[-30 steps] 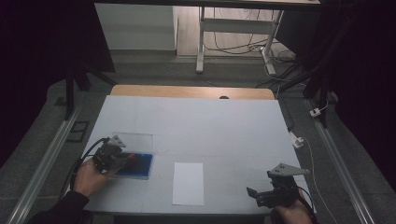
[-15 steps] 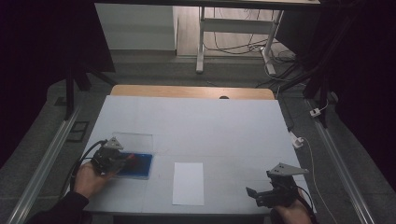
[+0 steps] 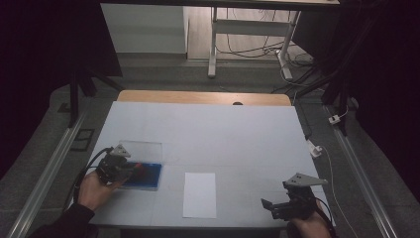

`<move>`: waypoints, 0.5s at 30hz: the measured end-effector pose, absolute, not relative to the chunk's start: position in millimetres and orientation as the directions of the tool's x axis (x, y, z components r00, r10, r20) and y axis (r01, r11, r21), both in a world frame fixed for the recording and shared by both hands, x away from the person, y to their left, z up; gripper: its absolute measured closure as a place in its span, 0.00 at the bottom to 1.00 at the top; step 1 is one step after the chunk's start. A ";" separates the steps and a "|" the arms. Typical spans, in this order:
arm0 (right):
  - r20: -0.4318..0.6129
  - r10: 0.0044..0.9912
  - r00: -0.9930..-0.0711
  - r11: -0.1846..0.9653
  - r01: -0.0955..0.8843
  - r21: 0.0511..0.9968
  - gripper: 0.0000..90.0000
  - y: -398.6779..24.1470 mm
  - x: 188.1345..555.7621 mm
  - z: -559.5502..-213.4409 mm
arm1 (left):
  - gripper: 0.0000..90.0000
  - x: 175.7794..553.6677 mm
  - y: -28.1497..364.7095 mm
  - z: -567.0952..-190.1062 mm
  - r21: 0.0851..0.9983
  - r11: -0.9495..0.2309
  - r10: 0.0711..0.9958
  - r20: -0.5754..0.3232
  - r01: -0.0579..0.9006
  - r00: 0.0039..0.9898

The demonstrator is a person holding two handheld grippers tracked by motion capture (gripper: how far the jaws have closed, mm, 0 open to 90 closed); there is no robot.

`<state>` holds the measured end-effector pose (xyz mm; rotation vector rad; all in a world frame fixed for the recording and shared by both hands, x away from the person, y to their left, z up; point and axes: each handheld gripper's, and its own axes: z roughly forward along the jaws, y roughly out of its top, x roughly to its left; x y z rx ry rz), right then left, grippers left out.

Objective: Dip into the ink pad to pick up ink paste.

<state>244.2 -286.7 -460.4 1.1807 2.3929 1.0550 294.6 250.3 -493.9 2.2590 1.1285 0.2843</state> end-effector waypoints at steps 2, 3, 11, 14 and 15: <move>0.072 0.773 -0.630 0.401 0.575 0.713 0.00 -286.7 244.0 -460.5 | 0.89 292.5 252.4 -490.3 0.605 -0.454 0.787 -0.071 0.654 0.613; 0.073 0.773 -0.630 0.401 0.575 0.713 0.00 -286.6 244.0 -460.5 | 0.89 291.2 253.1 -488.5 0.609 -0.450 0.788 -0.073 0.653 0.611; 0.074 0.772 -0.631 0.401 0.575 0.713 0.00 -286.7 244.2 -460.6 | 0.89 281.3 256.5 -477.0 0.637 -0.422 0.798 -0.078 0.645 0.598; 0.073 0.772 -0.631 0.403 0.576 0.712 0.00 -286.8 244.4 -460.5 | 0.89 280.0 255.7 -475.1 0.638 -0.425 0.797 -0.073 0.642 0.600; 0.074 0.772 -0.632 0.403 0.575 0.712 0.00 -286.7 244.5 -460.5 | 0.89 280.0 255.2 -475.0 0.637 -0.426 0.797 -0.072 0.643 0.600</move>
